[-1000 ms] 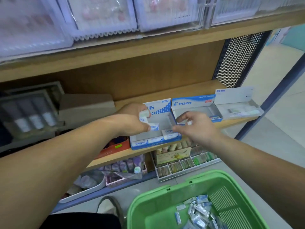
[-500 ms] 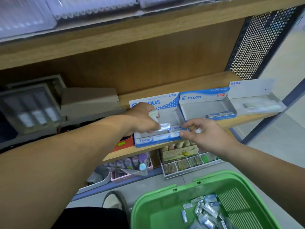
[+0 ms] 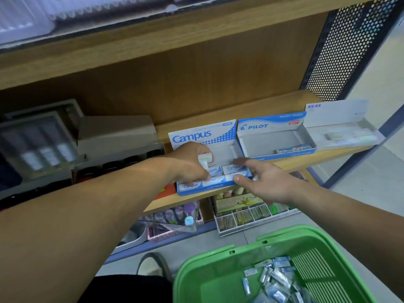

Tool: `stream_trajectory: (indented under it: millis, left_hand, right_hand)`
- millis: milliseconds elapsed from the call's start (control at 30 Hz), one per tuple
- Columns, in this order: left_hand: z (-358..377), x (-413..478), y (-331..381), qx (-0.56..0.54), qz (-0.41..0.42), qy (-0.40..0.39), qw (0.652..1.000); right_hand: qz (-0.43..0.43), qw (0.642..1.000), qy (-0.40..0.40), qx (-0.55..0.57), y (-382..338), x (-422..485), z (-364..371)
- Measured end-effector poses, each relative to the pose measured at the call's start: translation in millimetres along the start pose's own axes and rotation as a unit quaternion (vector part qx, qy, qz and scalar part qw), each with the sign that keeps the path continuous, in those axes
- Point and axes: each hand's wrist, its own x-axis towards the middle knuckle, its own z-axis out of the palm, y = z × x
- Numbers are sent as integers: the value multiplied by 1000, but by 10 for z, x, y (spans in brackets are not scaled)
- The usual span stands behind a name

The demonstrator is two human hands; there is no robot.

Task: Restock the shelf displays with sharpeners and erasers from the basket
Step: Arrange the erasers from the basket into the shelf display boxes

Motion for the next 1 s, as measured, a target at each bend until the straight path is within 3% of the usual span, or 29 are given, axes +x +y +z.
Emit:
stream_trajectory:
  millis: [167,367,500,600,767,1000]
  left_hand:
    - [2,6,-91,29,49,25,998]
    - [-34,-50,-14,-40,56,16,997]
    - [6,-178,165,-87,96,-42,991]
    - [67,-295,281,-82,144,-69,984]
    - [89,-379,355,-86,148,-33,985]
    - [42,-391,386,-162,111,27,980]
  right_hand:
    - [9,1000,-2,12,-10,-6,-12]
    - [-1,999,16,32,-53,-33,-42]
    - [-9,975,97,198,-173,-52,-100]
    - [14,947,98,306,-269,-86,-154]
    - [29,922,89,375,-359,-187,-225]
    - [-5,918,127,376,-421,-174,-133]
